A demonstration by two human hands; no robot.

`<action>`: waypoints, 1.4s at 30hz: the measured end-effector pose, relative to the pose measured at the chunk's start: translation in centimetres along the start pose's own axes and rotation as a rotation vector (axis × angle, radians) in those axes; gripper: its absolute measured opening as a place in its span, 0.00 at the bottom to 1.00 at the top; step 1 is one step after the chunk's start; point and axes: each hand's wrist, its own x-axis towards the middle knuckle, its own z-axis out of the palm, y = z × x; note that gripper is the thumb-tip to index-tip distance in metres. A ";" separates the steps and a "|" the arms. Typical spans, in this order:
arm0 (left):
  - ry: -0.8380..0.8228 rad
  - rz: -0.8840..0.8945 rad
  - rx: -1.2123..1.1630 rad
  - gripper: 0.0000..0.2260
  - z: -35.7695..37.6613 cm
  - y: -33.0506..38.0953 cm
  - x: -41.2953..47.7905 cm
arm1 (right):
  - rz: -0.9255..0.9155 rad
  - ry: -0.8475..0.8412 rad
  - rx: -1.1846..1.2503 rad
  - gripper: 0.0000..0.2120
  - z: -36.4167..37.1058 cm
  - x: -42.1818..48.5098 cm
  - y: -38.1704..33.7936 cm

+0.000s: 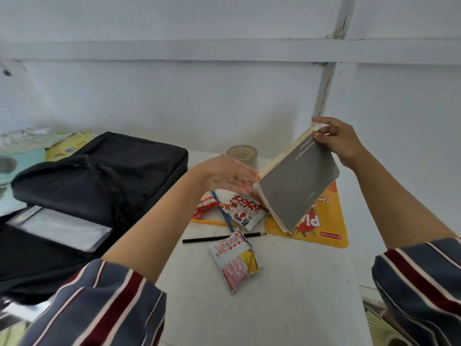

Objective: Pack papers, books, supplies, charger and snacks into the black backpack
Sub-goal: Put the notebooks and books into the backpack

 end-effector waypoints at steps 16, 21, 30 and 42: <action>0.105 0.263 -0.053 0.13 -3.3 3.0 -5.2 | -0.144 0.135 0.300 0.14 0.5 -1.6 -5.8; 0.496 0.656 -0.035 0.07 -2.8 2.3 -4.2 | -0.204 0.203 0.357 0.15 1.6 -2.3 -8.5; 0.380 0.910 -0.281 0.21 -3.5 -0.3 -4.6 | -0.231 0.404 0.422 0.14 5.3 -5.9 -10.1; 0.353 0.995 -0.167 0.14 -8.2 -2.0 -6.9 | -0.258 0.716 -0.203 0.11 11.1 -13.2 -11.3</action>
